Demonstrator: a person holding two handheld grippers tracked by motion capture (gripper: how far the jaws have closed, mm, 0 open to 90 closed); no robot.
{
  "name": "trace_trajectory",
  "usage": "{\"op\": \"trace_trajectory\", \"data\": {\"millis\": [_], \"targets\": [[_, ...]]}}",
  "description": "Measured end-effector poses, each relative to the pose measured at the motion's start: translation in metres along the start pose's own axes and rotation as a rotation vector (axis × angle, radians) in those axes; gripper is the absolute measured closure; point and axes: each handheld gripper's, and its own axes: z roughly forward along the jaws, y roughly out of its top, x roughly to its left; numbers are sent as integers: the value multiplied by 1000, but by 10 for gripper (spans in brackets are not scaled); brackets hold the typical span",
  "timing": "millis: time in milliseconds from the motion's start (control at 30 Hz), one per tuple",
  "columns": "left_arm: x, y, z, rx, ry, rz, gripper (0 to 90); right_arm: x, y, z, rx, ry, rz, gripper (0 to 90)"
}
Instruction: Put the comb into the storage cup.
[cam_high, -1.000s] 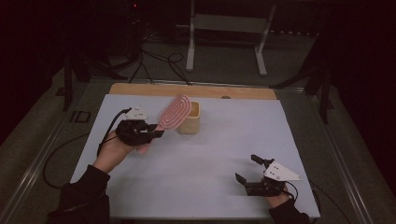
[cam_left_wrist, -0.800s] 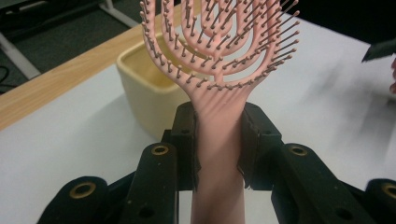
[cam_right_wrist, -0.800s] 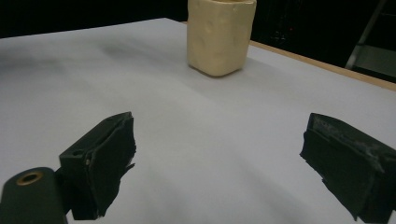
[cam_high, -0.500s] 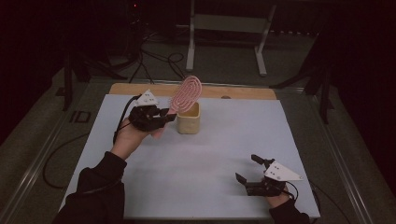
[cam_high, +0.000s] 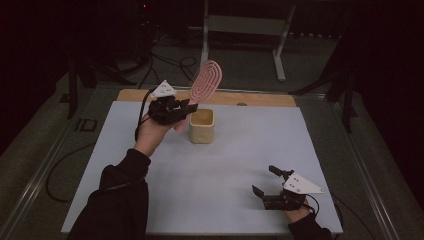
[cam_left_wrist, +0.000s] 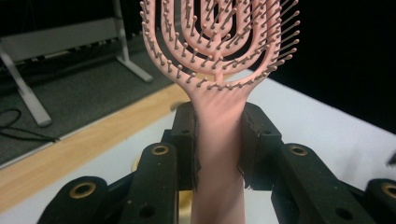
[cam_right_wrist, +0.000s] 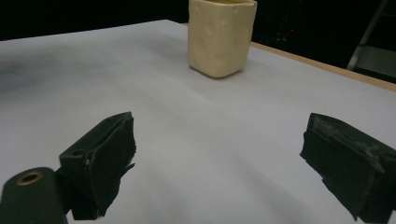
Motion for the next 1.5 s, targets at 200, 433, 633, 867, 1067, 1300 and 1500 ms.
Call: {"op": "trace_trajectory", "data": {"millis": [200, 433, 633, 867, 1067, 1300, 1500], "targets": [[3, 6, 9, -24, 5, -2, 701, 0, 0, 0, -5, 0, 1, 93], [9, 9, 22, -89, 4, -31, 700, 0, 0, 0, -5, 2, 1, 93], [9, 14, 33, -166, 6, -13, 701, -1, 0, 0, -6, 2, 5, 93], [8, 8, 48, -260, 29, 19, 701, -1, -1, 0, -7, 6, 6, 93], [10, -2, 55, -314, 23, -4, 701, -1, -1, 0, -8, 8, 9, 93], [14, -19, 65, -343, 38, -10, 701, -1, 0, 0, -8, 10, 6, 93], [16, -31, 73, -331, 53, -11, 701, -1, 0, 0, -8, 12, 6, 93]]}}
